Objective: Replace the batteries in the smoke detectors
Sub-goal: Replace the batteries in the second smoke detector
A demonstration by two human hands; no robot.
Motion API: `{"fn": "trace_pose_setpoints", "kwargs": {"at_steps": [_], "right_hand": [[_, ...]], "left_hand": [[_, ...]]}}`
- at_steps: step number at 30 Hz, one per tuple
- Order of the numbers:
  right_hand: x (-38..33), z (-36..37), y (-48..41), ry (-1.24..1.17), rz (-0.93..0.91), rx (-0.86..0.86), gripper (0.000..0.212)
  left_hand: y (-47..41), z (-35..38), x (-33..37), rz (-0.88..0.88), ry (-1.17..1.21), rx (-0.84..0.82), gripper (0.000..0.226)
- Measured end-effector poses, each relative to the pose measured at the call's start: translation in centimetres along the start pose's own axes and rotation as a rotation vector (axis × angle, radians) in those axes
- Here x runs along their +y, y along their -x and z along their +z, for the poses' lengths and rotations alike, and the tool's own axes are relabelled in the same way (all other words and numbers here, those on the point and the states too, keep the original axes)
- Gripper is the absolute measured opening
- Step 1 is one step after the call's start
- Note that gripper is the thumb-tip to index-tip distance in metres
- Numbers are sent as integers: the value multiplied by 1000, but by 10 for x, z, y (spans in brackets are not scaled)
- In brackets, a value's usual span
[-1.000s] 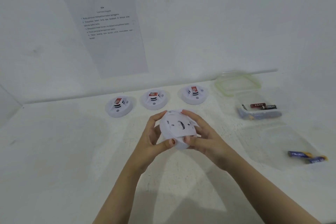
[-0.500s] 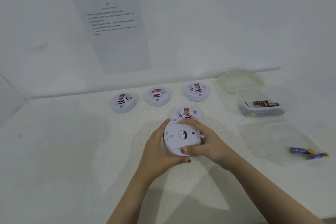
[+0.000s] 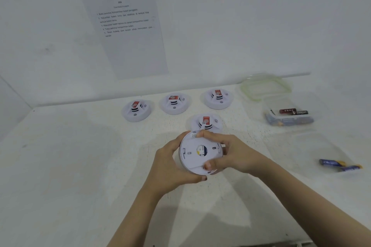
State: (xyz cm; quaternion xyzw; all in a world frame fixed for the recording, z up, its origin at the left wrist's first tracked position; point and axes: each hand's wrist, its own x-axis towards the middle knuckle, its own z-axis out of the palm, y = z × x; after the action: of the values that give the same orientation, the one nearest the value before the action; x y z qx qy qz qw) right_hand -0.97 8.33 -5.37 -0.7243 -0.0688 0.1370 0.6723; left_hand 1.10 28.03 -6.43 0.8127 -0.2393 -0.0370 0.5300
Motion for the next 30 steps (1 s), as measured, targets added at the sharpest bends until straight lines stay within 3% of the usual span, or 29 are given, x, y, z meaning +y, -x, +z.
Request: {"fn": "trace_pose_setpoints", "kwargs": {"at_steps": [3,10,15,21,26,30], "right_hand": [[-1,-3,0,82,-16,-24,66],[-10,-11,0,715,-143,88,65],[-14,-5,2,1087,-327,78,62],[-7,-3,8,879,-362,132,57],[1,-4,9,919,-346,136,58],[13,-12,16,937,-296,201,58]], "left_hand": [[0,-1,-2,-8,9,-3,89],[0,-6,-7,-8,-35,-19,87],[0,-6,-8,-13,-67,-67,87],[0,-8,-10,-5,-55,-70,81],[0,-6,-18,-19,-124,-97,82],[1,-6,-21,11,-132,-13,82]]}}
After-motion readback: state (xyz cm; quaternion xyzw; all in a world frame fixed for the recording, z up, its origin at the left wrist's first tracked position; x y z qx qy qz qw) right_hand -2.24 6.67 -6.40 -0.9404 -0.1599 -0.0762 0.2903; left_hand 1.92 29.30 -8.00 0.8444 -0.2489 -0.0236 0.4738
